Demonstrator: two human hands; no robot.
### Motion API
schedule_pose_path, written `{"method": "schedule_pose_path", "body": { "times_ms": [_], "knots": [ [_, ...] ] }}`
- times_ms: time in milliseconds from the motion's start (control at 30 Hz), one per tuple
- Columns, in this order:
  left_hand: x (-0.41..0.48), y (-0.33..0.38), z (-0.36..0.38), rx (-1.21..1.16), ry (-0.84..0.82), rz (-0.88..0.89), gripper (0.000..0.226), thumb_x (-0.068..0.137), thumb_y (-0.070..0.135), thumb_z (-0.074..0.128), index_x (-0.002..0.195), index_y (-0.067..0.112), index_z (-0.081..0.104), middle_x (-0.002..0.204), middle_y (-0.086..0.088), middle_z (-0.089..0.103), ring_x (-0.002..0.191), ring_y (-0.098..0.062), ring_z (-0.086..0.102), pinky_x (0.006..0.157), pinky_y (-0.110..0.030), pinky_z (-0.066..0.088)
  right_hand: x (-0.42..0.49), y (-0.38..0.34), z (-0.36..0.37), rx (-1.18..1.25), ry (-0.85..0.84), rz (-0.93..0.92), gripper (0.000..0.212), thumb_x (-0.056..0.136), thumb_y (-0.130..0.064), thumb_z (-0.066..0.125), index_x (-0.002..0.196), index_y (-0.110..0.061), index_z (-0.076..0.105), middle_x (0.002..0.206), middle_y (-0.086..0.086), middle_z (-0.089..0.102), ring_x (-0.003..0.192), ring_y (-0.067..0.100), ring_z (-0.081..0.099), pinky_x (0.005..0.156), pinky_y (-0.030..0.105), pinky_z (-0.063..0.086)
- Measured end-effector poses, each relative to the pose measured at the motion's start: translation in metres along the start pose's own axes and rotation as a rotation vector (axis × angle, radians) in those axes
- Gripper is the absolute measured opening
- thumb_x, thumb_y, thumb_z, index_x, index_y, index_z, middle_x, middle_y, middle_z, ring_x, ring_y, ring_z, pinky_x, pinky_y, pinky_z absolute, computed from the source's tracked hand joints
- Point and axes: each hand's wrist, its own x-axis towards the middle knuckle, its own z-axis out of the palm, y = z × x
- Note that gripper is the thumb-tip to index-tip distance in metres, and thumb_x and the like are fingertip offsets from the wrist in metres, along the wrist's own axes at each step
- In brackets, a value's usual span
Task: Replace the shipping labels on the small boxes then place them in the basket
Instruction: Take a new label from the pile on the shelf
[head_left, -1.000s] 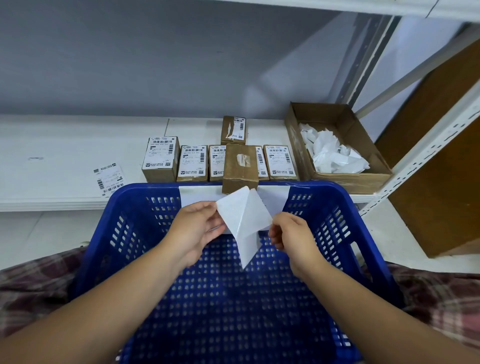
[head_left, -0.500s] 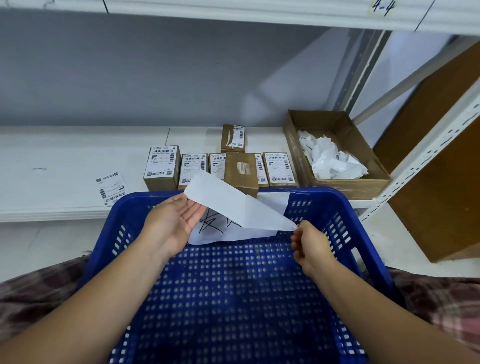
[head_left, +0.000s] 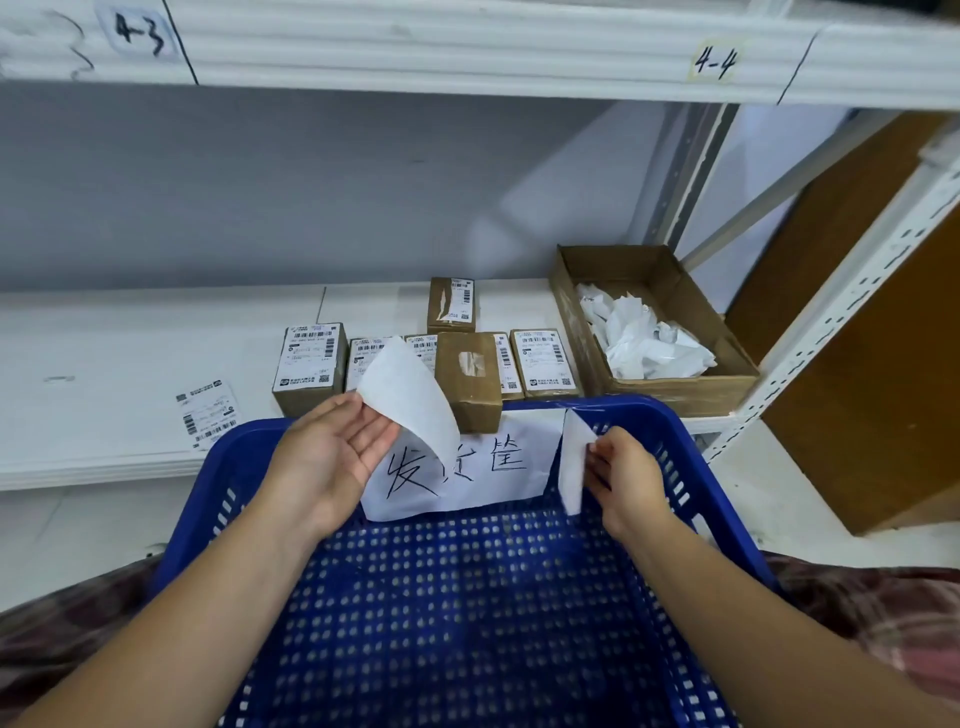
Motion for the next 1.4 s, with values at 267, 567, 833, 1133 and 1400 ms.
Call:
{"method": "schedule_pose_path", "body": {
  "times_ms": [267,567,833,1133,1400],
  "knots": [
    [0.013,-0.007,0.048,0.152,-0.090,-0.002,0.007,0.095,0.010,0.051,0.093,0.012,0.057,0.077,-0.003,0.073,0.071,-0.015,0.071,0.060,-0.026,0.058,0.037,-0.056,0.011,-0.119,0.119,-0.289,0.020,0.093,-0.012,0.045,0.075,-0.010,0.055,0.067,0.007,0.048,0.065,0.019,0.043,0.067,0.034,0.039],
    [0.032,-0.044,0.083,0.145,-0.080,-0.110,0.006,0.095,0.013,0.052,0.092,0.015,0.057,0.075,-0.002,0.072,0.070,-0.014,0.070,0.065,-0.027,0.053,0.098,-0.083,0.011,-0.276,0.310,-0.483,0.019,0.099,-0.014,0.040,0.094,-0.012,0.059,0.078,-0.009,0.060,0.090,0.022,0.068,0.085,0.038,0.056],
    [0.043,-0.064,0.086,0.149,-0.044,-0.170,0.008,0.097,0.012,0.049,0.094,0.014,0.056,0.086,-0.006,0.069,0.078,-0.016,0.066,0.066,-0.027,0.050,0.135,-0.081,-0.015,-0.780,0.337,-0.438,0.029,0.101,-0.016,0.040,0.122,-0.004,0.055,0.122,0.017,0.061,0.112,0.035,0.056,0.082,0.030,0.038],
    [0.043,-0.076,0.082,0.157,-0.013,-0.202,0.007,0.097,0.014,0.050,0.096,0.014,0.057,0.085,-0.005,0.070,0.072,-0.014,0.068,0.059,-0.024,0.053,0.133,-0.066,-0.006,-0.830,0.380,-0.404,0.081,0.093,-0.014,0.057,0.155,-0.025,0.007,0.146,0.018,0.027,0.123,0.035,0.046,0.103,0.039,0.044],
    [0.028,-0.076,0.083,0.051,0.099,-0.061,0.015,0.099,0.005,0.044,0.089,0.010,0.053,0.087,-0.011,0.065,0.079,-0.018,0.065,0.073,-0.028,0.055,0.071,-0.039,0.015,-0.781,0.061,-0.811,0.020,0.097,-0.014,0.052,0.116,-0.013,0.059,0.106,0.004,0.063,0.095,0.019,0.060,0.085,0.037,0.052]
  ]
}}
